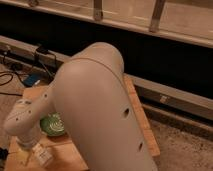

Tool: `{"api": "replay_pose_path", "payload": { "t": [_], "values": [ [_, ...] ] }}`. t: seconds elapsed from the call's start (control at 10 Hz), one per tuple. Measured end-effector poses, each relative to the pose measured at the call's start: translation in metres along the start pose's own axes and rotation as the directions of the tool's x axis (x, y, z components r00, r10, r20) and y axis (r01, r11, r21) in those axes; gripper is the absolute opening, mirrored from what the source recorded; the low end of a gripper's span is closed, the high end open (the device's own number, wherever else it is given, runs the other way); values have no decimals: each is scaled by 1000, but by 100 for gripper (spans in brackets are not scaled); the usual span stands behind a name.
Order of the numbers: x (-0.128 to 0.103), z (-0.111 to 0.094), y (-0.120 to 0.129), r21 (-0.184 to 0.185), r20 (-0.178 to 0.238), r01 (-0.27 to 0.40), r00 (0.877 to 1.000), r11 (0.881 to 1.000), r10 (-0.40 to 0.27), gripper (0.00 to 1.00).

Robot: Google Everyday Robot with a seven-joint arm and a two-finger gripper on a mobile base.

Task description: Place the bottle in the ceramic bowl

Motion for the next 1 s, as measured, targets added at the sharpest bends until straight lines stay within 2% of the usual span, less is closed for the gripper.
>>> {"api": "replay_pose_path", "payload": {
  "t": [0.3, 0.6, 1.0],
  "values": [
    [0, 3, 3, -5, -6, 3, 1000, 1000, -3, 80],
    [-2, 27, 9, -58, 14, 10, 1000, 998, -9, 80],
    [-5, 40, 12, -88, 19, 8, 1000, 996, -6, 80]
  ]
}}
